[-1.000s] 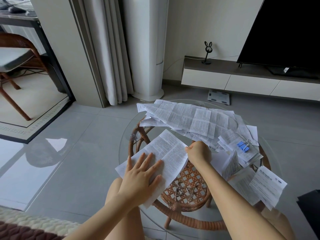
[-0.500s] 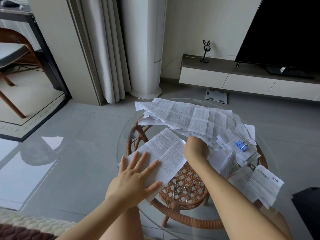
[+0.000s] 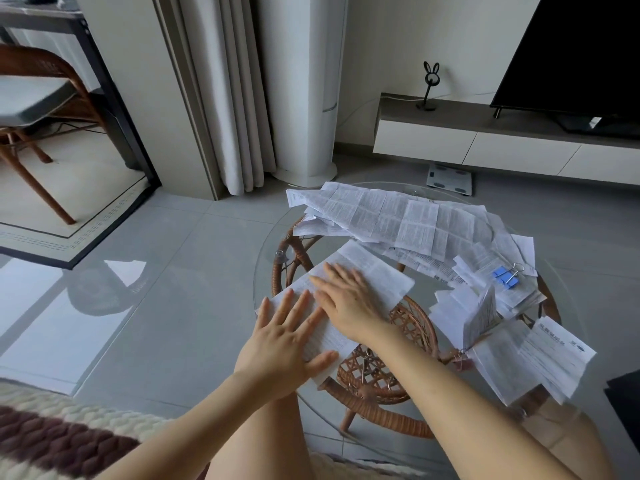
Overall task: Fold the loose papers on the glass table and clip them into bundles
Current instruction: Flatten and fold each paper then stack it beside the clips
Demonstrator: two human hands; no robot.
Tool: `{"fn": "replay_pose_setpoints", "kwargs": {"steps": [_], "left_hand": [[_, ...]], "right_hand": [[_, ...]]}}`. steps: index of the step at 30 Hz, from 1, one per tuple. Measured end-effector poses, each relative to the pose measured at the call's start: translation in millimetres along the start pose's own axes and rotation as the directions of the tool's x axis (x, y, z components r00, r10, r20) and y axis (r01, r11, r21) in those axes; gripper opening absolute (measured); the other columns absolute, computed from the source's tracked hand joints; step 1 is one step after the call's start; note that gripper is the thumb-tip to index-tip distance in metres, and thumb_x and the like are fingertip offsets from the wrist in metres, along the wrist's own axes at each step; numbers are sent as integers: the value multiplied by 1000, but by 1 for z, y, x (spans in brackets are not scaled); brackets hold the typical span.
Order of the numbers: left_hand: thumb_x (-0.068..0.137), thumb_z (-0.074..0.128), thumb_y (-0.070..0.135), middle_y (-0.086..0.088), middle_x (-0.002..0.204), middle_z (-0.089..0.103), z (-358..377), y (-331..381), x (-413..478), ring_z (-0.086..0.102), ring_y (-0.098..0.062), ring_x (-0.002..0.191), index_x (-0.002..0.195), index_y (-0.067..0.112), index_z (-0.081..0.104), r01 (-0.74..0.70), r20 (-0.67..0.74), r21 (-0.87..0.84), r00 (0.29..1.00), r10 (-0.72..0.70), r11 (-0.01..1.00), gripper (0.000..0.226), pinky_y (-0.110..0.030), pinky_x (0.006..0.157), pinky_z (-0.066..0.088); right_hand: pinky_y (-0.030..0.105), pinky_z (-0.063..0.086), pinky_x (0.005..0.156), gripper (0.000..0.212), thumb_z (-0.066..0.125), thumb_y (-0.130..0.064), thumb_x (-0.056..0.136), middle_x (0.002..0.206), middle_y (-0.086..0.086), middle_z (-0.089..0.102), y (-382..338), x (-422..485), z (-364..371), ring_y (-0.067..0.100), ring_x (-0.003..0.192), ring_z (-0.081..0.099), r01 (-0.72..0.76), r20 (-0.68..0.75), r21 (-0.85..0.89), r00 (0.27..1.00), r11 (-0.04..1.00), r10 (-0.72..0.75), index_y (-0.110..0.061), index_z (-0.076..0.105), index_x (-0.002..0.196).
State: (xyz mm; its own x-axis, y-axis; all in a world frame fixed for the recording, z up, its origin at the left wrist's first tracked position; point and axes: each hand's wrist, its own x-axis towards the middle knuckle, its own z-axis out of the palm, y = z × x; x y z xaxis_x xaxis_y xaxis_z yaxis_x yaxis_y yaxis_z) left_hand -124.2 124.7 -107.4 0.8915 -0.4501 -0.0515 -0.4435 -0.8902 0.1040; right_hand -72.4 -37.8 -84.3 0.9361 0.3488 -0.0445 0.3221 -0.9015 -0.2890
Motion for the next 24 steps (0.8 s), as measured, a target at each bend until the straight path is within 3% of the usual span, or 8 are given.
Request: {"fn": "replay_pose_setpoints", "kwargs": {"steps": [5,8,12,15,19,24], "left_hand": [[74,-15,80,5,155,-20,-6,0,-4,-29,-21,140,142,49,-14,-33,-1,-21,999,33,999,75,-47,110,-24],[80,-13,77,4,157,-17,-6,-12,-15,-28,-21,141,141,59,-4,-101,-5,-63,995,101,993,64,-46,113,-18],[100,15,58,-5,158,12,-6,-43,-31,4,-29,146,145,53,14,-309,-66,5,949,309,951,46,-48,116,6],[102,21,49,-10,157,19,-8,-56,-37,12,-33,145,146,51,19,-415,-66,40,907,416,909,44,-56,115,18],[100,23,47,-15,155,22,-14,-58,-42,15,-37,143,144,54,19,-435,-34,84,898,439,896,45,-67,107,20],[96,27,50,-27,145,35,-22,-40,-48,34,-48,132,138,58,29,-411,-54,165,904,425,896,43,-73,97,29]], "right_hand": [[48,-10,116,51,10,-50,100,159,-6,-4,15,8,4,14,146,-8,-153,21,-161,987,975,159,-38,6,149],[45,-14,113,55,6,-56,97,159,-2,-9,31,8,-1,18,145,-12,-257,2,-196,965,946,263,-39,-2,149],[45,-13,113,57,6,-56,97,159,1,-9,34,8,1,20,146,-12,-249,-5,-224,967,942,255,-36,-3,150],[46,-11,114,57,7,-55,97,159,1,-7,34,8,2,21,146,-11,-249,-16,-225,968,942,252,-35,-1,150],[47,-10,115,59,5,-56,96,159,1,-9,35,9,3,21,146,-12,-248,-9,-226,968,942,252,-35,-2,150],[47,-10,116,58,4,-56,96,159,1,-10,35,8,3,21,145,-13,-256,-19,-232,966,938,259,-35,-4,150]]}}
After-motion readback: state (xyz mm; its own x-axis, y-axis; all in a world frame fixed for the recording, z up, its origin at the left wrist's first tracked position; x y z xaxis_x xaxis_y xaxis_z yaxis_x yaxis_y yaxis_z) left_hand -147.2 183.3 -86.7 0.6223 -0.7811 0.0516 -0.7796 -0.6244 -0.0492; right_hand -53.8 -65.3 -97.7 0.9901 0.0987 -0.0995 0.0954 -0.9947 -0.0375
